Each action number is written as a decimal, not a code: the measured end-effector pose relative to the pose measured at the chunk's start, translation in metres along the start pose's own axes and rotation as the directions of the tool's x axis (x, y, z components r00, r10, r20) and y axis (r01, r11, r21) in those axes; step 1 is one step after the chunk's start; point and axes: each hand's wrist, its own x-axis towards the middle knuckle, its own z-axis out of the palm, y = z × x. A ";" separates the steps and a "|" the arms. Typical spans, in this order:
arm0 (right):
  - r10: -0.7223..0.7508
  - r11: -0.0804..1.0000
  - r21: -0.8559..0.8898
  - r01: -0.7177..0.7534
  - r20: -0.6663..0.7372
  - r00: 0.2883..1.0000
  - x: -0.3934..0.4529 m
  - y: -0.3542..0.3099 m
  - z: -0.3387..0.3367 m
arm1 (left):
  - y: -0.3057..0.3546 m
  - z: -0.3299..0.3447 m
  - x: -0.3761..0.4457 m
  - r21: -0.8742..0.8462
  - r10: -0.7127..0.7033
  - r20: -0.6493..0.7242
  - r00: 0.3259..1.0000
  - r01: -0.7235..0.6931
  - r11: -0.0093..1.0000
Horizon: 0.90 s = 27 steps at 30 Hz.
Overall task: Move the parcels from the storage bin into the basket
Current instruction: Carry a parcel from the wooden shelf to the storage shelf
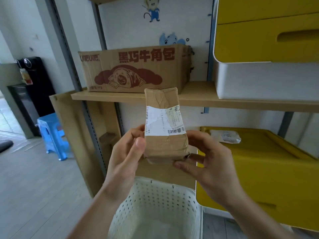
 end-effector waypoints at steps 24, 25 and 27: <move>0.774 0.631 -0.219 -0.744 0.110 0.624 -0.041 0.203 0.112 | -0.186 -0.122 -0.052 0.413 -0.707 -0.128 0.696 0.685 0.600; 0.785 0.614 -0.277 -0.739 0.110 0.610 -0.048 0.219 0.121 | -0.201 -0.132 -0.057 0.434 -0.733 -0.156 0.662 0.713 0.551; 0.810 0.575 -0.344 -0.742 0.111 0.576 -0.060 0.247 0.137 | -0.228 -0.144 -0.065 0.443 -0.779 -0.180 0.601 0.756 0.482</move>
